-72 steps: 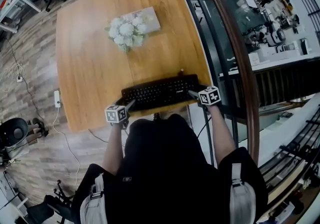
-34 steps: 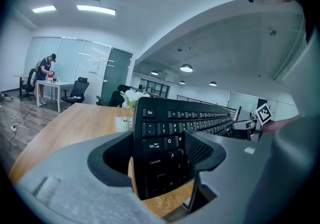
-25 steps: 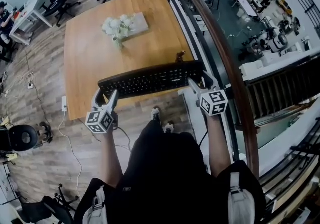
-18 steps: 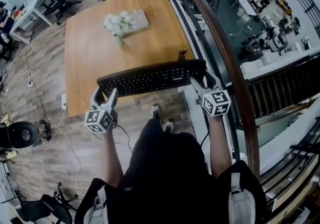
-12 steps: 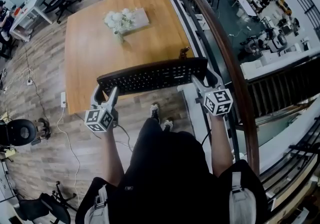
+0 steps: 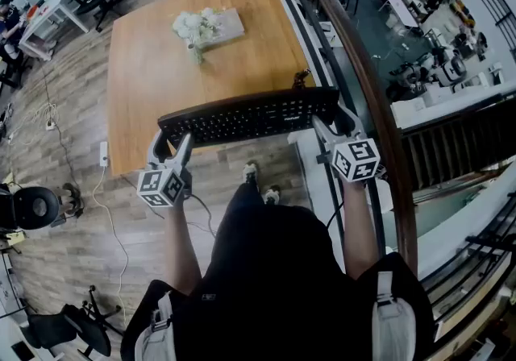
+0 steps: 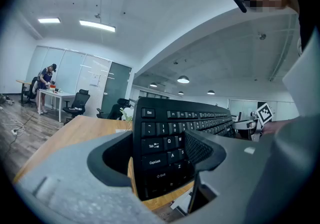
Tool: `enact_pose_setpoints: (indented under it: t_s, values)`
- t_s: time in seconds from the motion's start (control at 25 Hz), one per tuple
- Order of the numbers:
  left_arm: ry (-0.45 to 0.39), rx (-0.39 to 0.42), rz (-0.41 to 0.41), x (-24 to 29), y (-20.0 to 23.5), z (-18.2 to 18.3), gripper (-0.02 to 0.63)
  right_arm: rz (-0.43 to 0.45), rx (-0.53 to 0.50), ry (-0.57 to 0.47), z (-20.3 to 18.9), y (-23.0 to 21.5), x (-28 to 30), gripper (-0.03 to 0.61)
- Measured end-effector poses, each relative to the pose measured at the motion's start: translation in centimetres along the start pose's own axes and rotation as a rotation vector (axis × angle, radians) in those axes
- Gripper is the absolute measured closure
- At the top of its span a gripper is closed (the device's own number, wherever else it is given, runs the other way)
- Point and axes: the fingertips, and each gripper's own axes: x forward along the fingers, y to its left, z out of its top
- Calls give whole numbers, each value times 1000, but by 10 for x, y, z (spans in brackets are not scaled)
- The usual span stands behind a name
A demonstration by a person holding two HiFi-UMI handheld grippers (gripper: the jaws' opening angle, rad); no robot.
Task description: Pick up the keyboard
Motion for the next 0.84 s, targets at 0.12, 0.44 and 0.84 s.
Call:
enact_pose_setpoints:
  t_s: [0.12,0.44,0.84]
  values:
    - [1,-1,8,-1,-3,2,287,9,-2,-2,2,-1,-2,301]
    - [7,-5,28,8,2,4,287,18,1,-2,2,-8,13,302]
    - [19,-18,38,16,11,3,287,26,2,12,4,-7,28,302]
